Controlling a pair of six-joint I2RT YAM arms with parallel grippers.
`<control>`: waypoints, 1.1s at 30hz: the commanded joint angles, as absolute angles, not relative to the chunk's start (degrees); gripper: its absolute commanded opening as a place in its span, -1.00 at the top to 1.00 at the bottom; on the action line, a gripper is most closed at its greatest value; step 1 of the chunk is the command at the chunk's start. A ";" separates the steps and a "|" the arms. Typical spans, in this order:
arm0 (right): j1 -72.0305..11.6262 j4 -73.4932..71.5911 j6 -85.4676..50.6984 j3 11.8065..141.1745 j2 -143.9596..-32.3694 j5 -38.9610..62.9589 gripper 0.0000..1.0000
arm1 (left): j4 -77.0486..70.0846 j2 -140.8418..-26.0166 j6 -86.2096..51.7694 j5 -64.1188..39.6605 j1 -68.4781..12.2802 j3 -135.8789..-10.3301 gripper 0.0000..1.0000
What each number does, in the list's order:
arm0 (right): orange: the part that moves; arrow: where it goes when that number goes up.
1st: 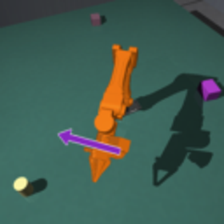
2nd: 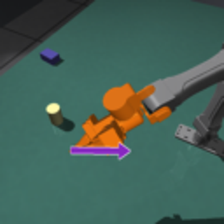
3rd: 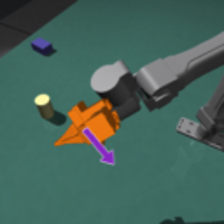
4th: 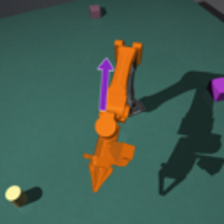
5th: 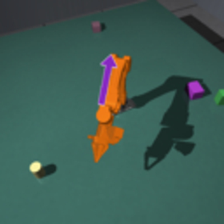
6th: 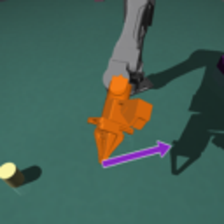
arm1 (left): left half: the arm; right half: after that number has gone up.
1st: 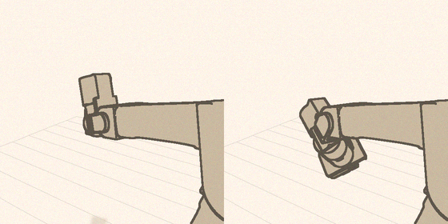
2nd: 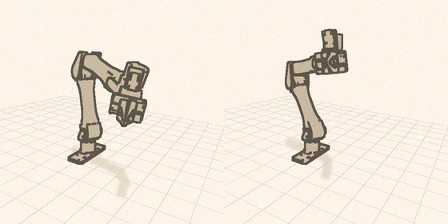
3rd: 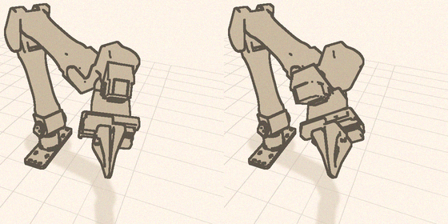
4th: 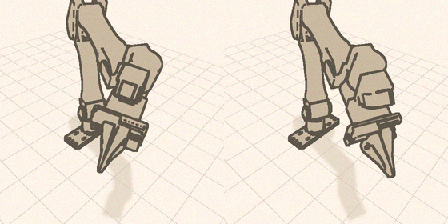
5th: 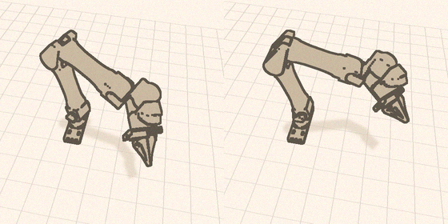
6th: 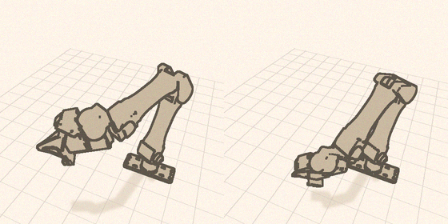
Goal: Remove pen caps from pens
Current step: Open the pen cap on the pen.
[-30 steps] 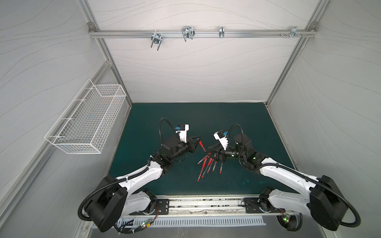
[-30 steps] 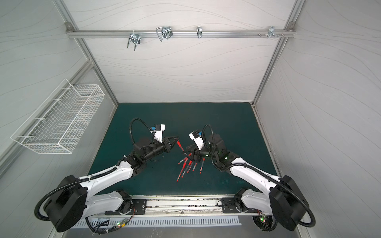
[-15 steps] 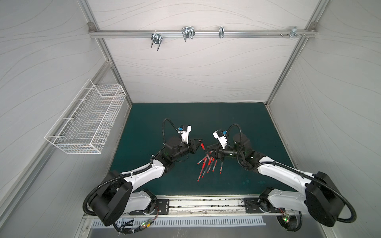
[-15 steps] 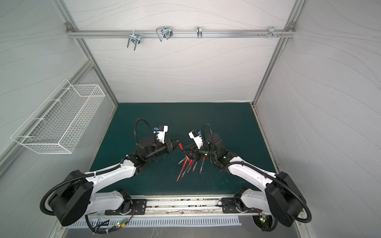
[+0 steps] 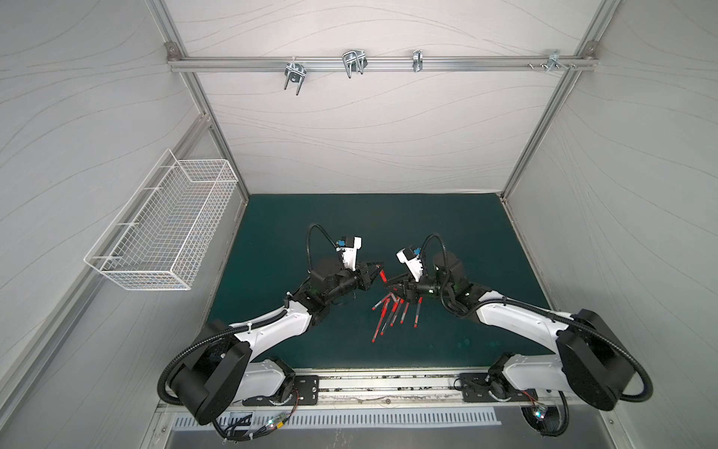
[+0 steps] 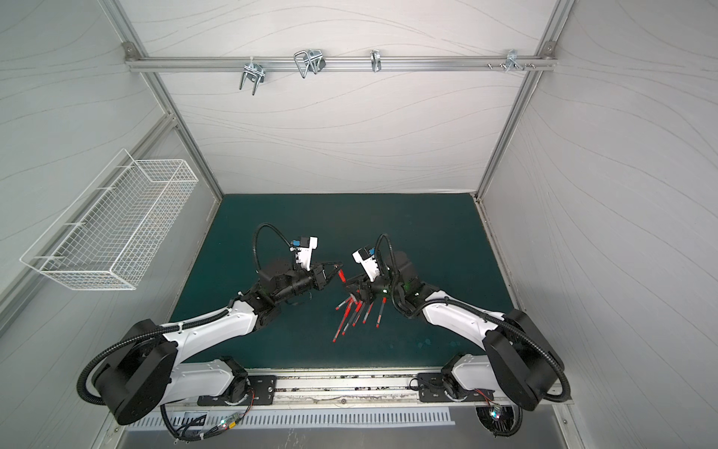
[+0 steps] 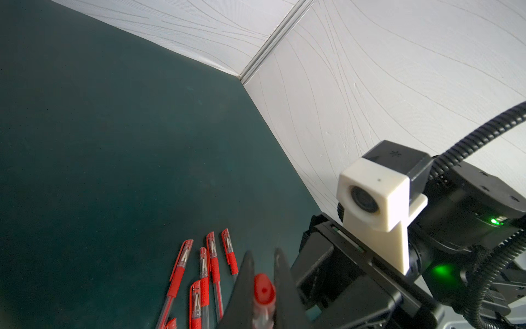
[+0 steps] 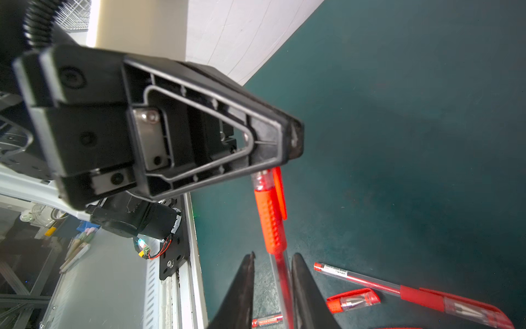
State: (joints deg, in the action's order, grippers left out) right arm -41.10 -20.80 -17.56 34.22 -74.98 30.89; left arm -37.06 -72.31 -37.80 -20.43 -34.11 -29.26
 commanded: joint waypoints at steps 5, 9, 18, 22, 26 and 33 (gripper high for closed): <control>-41.04 -24.16 -16.88 35.44 -77.16 34.01 0.57 | -41.54 -72.90 -38.67 -22.00 -33.83 -31.02 1.00; -40.96 -24.56 -16.77 35.40 -77.44 33.88 0.69 | -41.56 -72.92 -38.61 -22.12 -33.79 -30.93 1.00; -41.31 -24.05 -15.73 34.95 -76.20 31.75 1.00 | -41.50 -73.20 -38.67 -22.80 -33.77 -31.20 0.83; -41.71 -23.64 -15.32 35.07 -76.16 31.56 1.00 | -41.45 -73.33 -38.50 -23.44 -33.75 -31.35 0.78; -42.00 -23.29 -15.00 35.07 -75.94 30.86 1.00 | -41.44 -73.36 -38.48 -23.63 -33.77 -31.46 0.69; -42.18 -23.03 -14.69 35.05 -75.51 30.50 1.00 | -41.50 -73.50 -38.45 -23.89 -33.79 -31.46 0.63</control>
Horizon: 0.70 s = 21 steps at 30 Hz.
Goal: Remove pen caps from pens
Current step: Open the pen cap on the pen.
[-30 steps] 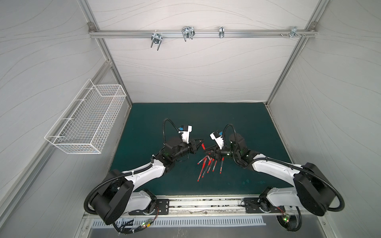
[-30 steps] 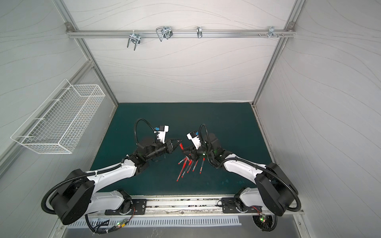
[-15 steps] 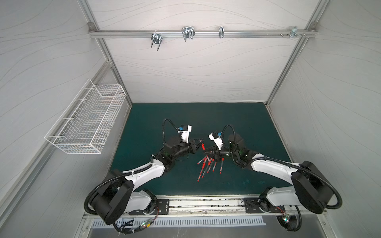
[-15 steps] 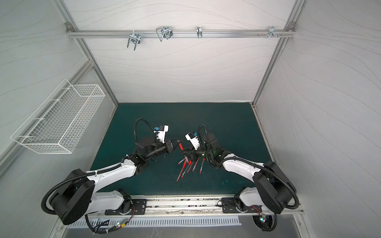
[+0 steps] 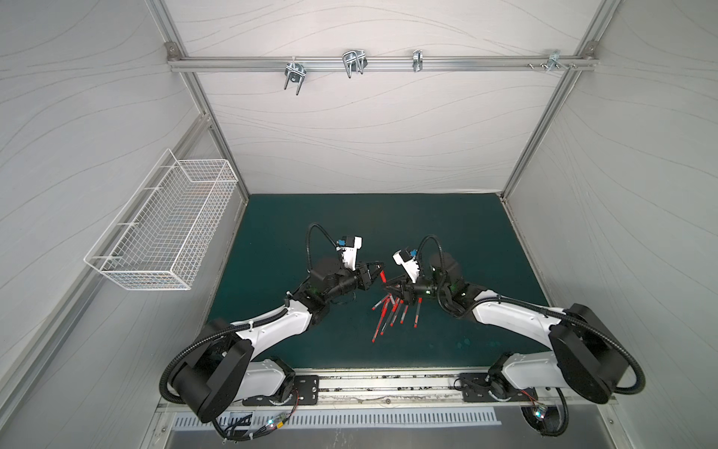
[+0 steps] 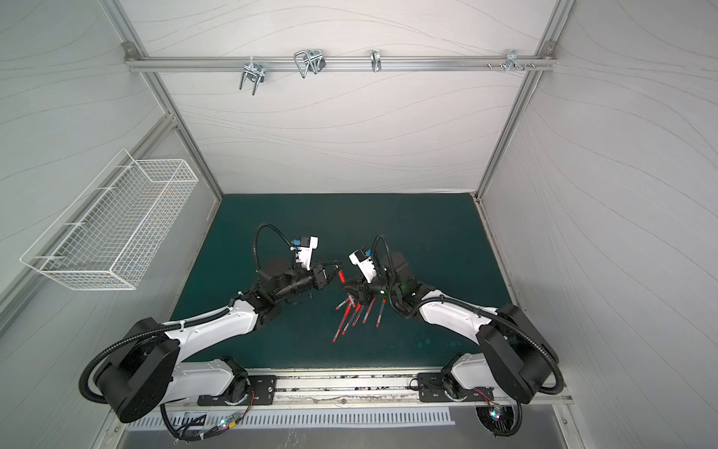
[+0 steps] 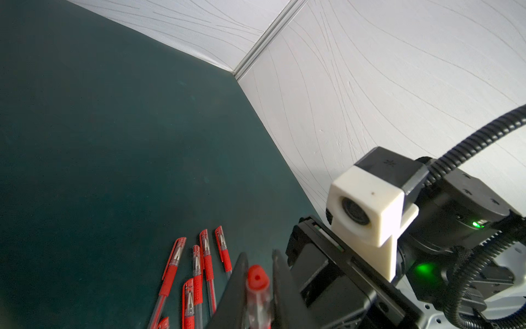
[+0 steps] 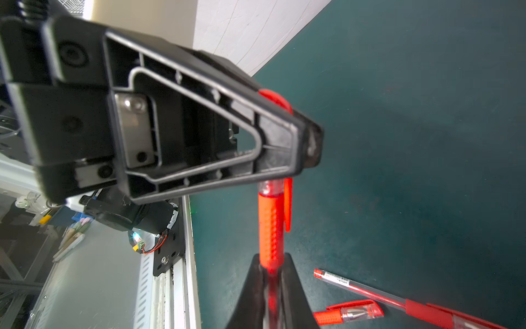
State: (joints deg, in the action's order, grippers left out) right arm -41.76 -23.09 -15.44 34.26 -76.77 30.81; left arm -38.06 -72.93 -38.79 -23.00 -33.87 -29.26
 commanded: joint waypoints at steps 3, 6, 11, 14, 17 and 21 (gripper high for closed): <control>-42.19 -22.87 -14.52 35.22 -75.63 30.54 1.00 | -41.50 -73.52 -38.42 -23.91 -33.80 -31.42 0.82; -42.43 -22.68 -14.39 35.25 -75.76 30.59 1.00 | -41.61 -73.24 -38.32 -23.87 -33.76 -31.29 1.00; -42.58 -22.39 -14.46 35.40 -75.77 29.61 1.00 | -41.11 -72.80 -38.08 -23.41 -33.75 -31.29 1.00; -43.46 -21.59 -13.63 35.30 -74.97 27.26 1.00 | -40.44 -72.39 -38.28 -22.29 -33.76 -31.20 1.00; -47.17 -17.99 -9.91 35.93 -73.41 19.06 1.00 | -37.83 -71.82 -38.57 -20.01 -33.64 -31.64 1.00; -54.48 -13.08 -5.24 37.68 -72.92 1.42 1.00 | -35.69 -71.31 -39.48 -18.15 -33.17 -32.17 1.00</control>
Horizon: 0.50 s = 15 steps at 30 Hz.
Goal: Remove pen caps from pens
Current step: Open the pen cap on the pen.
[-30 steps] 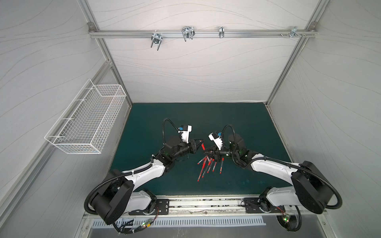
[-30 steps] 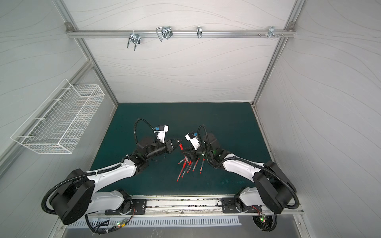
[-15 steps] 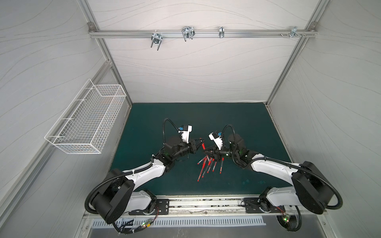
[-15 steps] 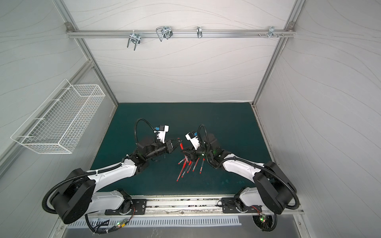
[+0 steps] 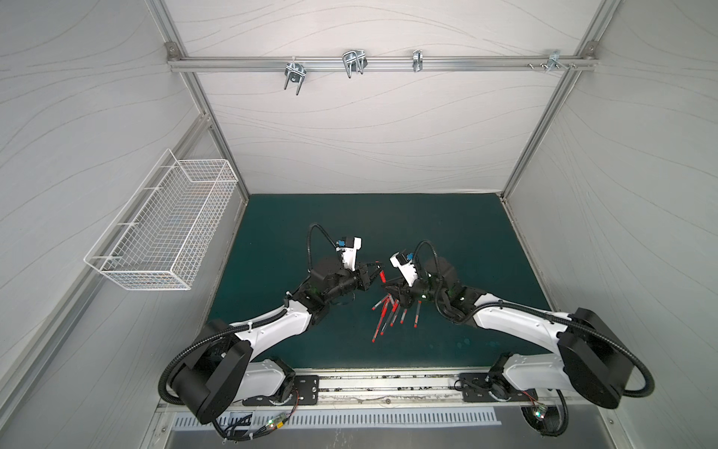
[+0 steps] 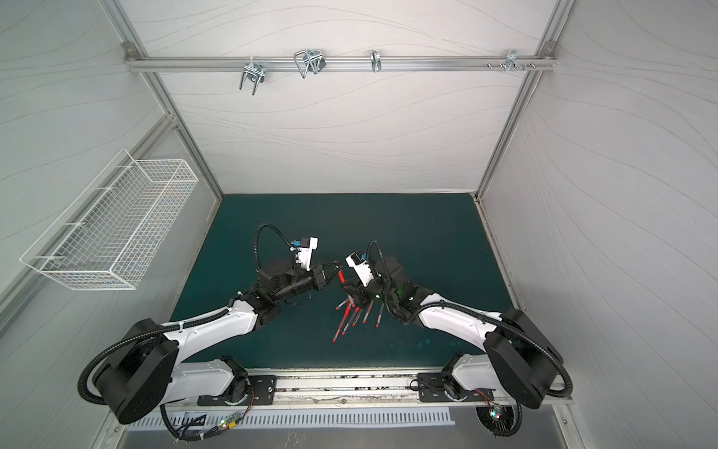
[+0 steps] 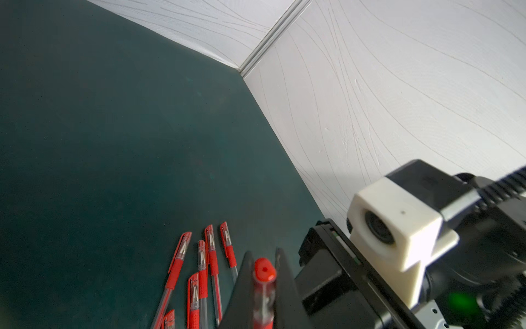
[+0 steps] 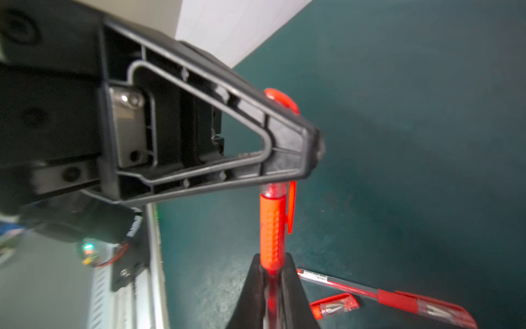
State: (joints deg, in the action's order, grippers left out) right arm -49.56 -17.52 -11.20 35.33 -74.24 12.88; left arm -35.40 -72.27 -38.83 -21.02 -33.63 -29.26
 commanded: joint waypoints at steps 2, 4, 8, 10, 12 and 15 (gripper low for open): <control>-58.13 -12.02 -3.80 38.50 -73.73 -7.73 1.00 | -35.09 -71.06 -39.94 -17.19 -32.86 -32.01 1.00; -60.70 -11.37 -3.46 39.32 -74.62 -13.35 1.00 | -34.85 -71.07 -40.18 -17.05 -32.42 -31.91 1.00; -61.85 -10.77 -4.90 39.85 -74.81 -15.06 1.00 | -35.06 -71.01 -40.44 -17.21 -31.82 -31.61 1.00; -61.60 -11.07 -5.07 39.57 -74.53 -11.89 1.00 | -35.22 -70.75 -40.59 -17.26 -31.67 -31.55 1.00; -59.57 -10.89 -6.16 39.60 -74.68 -4.14 1.00 | -35.33 -70.42 -40.54 -17.35 -31.52 -31.40 1.00; -53.83 -13.21 -10.92 38.68 -75.34 10.42 1.00 | -35.80 -69.88 -40.63 -17.50 -31.20 -31.05 1.00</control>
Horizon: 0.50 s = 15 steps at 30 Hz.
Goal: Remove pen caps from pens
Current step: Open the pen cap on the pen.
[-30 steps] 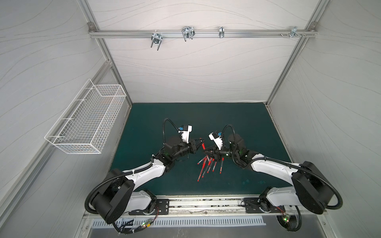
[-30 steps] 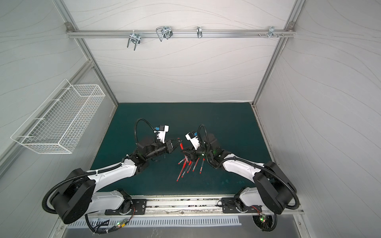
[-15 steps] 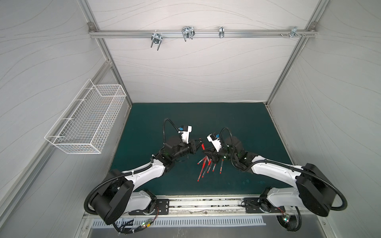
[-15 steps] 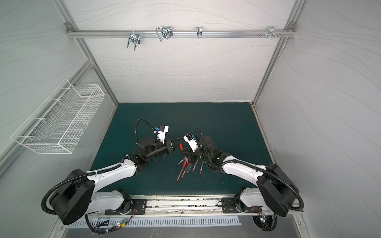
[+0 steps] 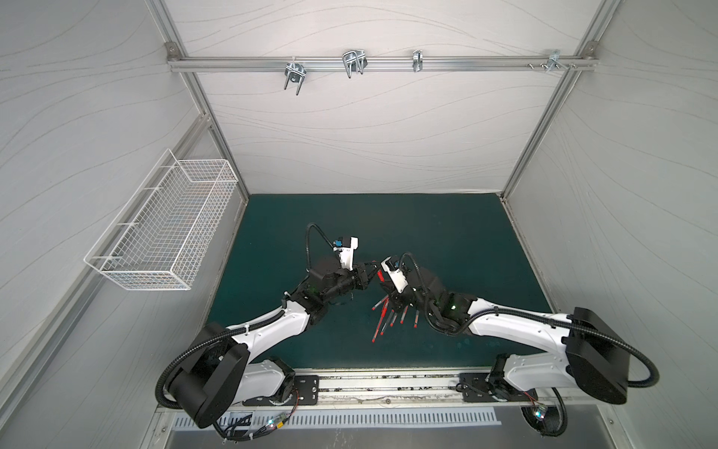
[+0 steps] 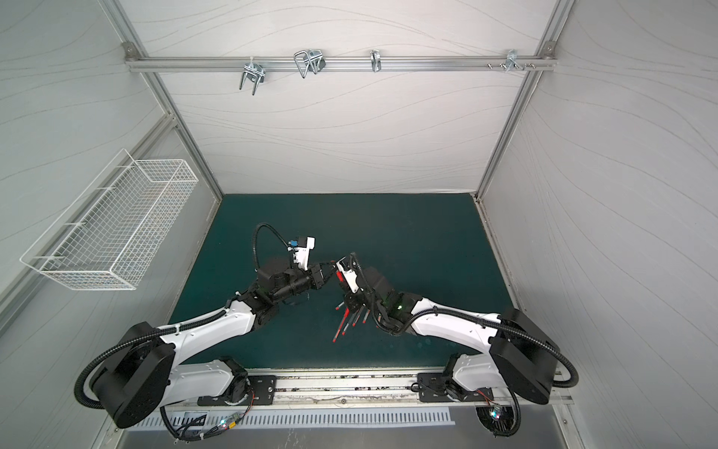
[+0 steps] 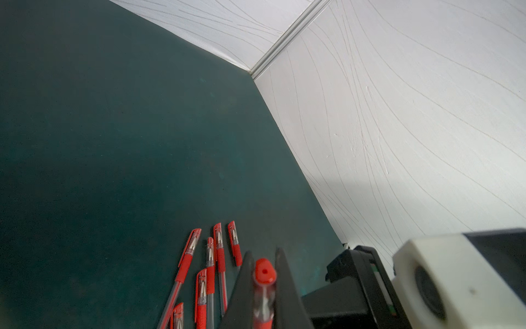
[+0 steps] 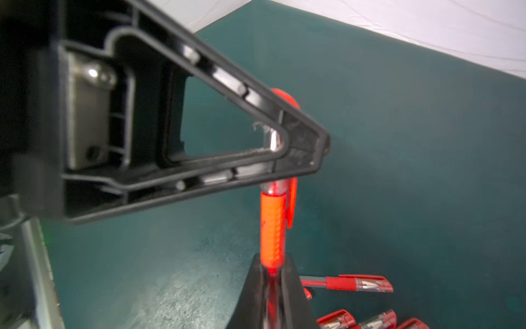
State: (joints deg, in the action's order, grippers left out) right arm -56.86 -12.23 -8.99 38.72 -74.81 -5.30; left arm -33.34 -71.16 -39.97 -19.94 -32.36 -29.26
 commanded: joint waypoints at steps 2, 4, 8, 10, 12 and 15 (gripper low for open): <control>-50.42 -15.75 -13.36 37.60 -75.90 18.28 1.00 | -36.11 -69.53 -40.75 -17.84 -30.86 -30.85 1.00; -48.40 -17.12 -14.21 37.28 -76.56 23.12 1.00 | -36.21 -69.33 -40.86 -18.21 -30.74 -30.78 1.00; -44.75 -20.59 -16.82 36.84 -78.57 32.38 1.00 | -36.60 -69.32 -41.04 -19.07 -30.67 -30.85 1.00; -43.45 -22.23 -18.19 36.84 -79.81 36.00 1.00 | -36.67 -69.16 -41.04 -19.31 -30.52 -30.85 1.00; -43.16 -22.84 -18.55 37.00 -80.40 36.98 1.00 | -36.70 -68.78 -41.08 -19.38 -30.50 -30.82 1.00; -44.05 -20.60 -17.50 37.37 -79.88 33.27 1.00 | -36.58 -68.13 -41.27 -19.33 -30.39 -30.54 1.00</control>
State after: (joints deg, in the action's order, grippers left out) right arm -43.40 -21.56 -16.75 37.82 -79.96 30.44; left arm -32.80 -70.02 -40.84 -20.64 -31.38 -29.26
